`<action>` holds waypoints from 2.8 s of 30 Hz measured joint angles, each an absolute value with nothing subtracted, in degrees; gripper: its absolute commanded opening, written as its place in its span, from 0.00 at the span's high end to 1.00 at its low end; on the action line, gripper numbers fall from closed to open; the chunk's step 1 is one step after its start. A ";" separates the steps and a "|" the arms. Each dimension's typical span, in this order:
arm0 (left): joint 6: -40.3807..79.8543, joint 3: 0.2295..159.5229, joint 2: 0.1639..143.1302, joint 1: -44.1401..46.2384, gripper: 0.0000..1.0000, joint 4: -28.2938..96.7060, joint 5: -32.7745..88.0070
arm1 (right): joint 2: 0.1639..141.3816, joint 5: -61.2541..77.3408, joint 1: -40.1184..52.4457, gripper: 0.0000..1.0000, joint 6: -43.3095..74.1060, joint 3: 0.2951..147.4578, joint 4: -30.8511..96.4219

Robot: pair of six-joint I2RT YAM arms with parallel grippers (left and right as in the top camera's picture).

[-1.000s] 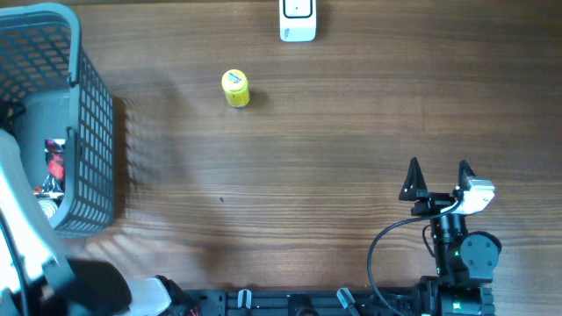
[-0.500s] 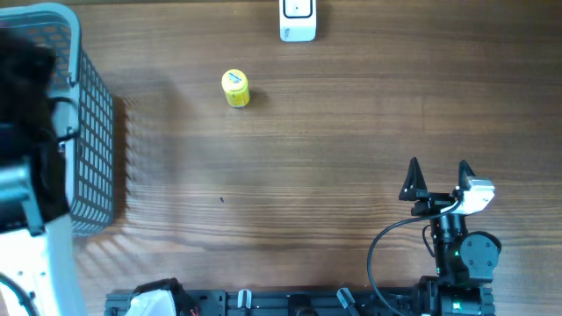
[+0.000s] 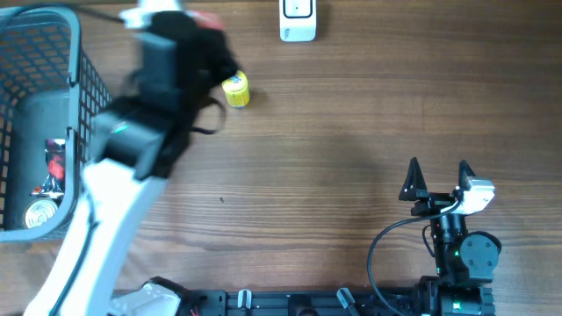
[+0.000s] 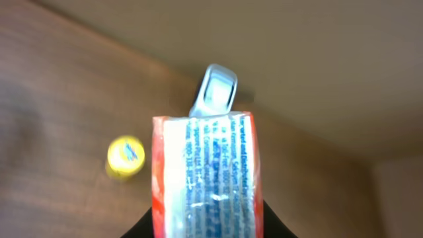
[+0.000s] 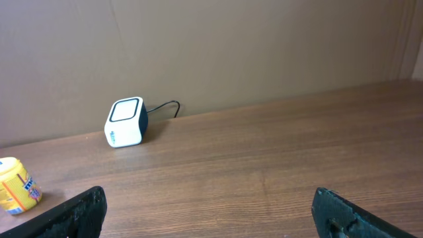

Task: Scan the item barcode
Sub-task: 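Lift the red-white box and carry it to the scanner, then place the red-white box on the table right of the yellow can, then move the left gripper back into the basket toward the hex wrench package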

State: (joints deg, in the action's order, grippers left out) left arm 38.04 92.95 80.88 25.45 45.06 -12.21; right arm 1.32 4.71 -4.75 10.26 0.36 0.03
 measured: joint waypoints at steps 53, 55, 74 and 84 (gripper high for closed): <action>33.23 94.19 68.64 -2.61 0.02 45.84 -42.09 | 1.32 4.71 -4.75 0.00 10.26 0.36 0.01; 34.24 94.21 70.19 -8.88 0.02 47.64 -40.10 | 1.32 4.71 -4.75 0.00 10.26 0.36 0.03; 28.34 93.80 99.02 -35.18 0.12 60.27 -9.85 | 1.32 4.71 -4.75 0.00 10.26 0.36 0.01; 14.15 93.76 97.95 -35.44 0.18 64.10 -0.80 | 1.32 4.71 -4.75 0.00 10.26 0.36 0.01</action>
State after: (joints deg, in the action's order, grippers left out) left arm 14.15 93.76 97.95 -35.44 64.10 -0.80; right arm 1.32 4.71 -4.75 10.26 0.36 0.01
